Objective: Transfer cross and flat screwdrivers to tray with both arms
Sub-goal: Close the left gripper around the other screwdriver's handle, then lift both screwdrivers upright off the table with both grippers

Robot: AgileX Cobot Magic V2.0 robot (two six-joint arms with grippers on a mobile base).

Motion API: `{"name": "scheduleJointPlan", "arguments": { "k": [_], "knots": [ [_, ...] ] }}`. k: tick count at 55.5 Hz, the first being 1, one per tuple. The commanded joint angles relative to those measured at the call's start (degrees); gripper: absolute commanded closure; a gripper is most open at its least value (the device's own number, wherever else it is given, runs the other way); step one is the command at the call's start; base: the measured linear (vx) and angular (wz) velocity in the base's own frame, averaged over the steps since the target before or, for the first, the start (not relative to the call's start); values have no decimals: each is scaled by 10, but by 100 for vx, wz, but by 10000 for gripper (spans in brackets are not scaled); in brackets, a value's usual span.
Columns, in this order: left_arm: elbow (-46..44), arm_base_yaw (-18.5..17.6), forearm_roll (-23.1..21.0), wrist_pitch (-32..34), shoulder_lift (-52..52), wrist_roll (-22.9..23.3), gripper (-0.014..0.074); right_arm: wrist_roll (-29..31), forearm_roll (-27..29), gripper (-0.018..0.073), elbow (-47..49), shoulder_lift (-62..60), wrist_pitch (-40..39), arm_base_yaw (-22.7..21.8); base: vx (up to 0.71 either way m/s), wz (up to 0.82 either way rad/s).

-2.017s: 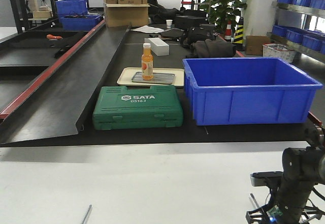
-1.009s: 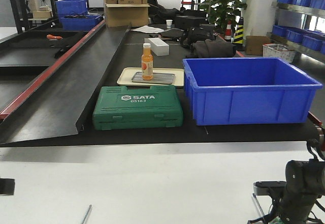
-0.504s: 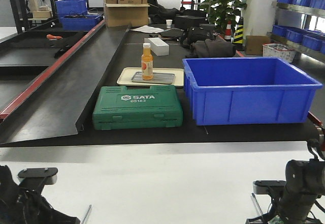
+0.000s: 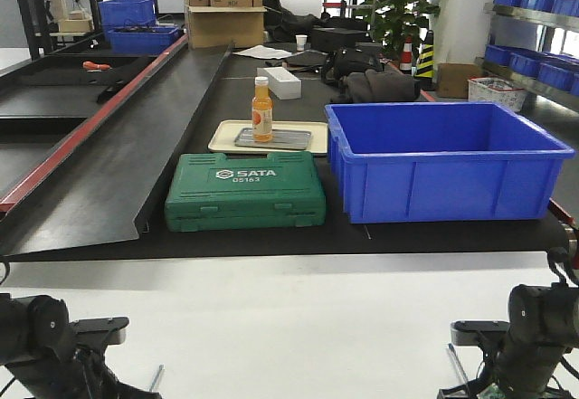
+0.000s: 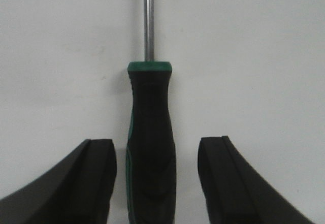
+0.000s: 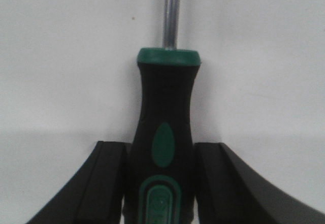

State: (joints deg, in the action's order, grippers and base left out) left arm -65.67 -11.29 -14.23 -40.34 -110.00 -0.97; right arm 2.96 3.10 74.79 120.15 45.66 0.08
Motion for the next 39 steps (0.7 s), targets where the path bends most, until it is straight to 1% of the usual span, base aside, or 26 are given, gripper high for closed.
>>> {"name": "scheduleJointPlan", "arguments": {
  "k": [1,10,17,21,28,29,39],
  "knots": [
    [-23,-3,-11,4,5,14,107,-1,11,567,8,-28,-10,-2,0,0],
    [-22,-3,-11,1,-23,18,123,-1,12,567,8,-28,-12,-2,0,0],
    [-22,-3,-10,-1,-37,18,182,-1,16,567,8,-28,-13,-2,0,0],
    [-22,-3,-6,-2,-37,20,270,-1,19,567,8,-28,-15,-2,0,0],
    [-22,-3,8,-12,-37,19,547,-1,24,567,8,-28,-17,-2,0,0],
    [-22,-6,12,-14,-37,19,603,-1,24,567,8,-28,-17,-2,0,0],
    [-22,-25,28,-22,-23,17,602,0,31,567,8,-40,-13,-2,0,0]
  ]
}}
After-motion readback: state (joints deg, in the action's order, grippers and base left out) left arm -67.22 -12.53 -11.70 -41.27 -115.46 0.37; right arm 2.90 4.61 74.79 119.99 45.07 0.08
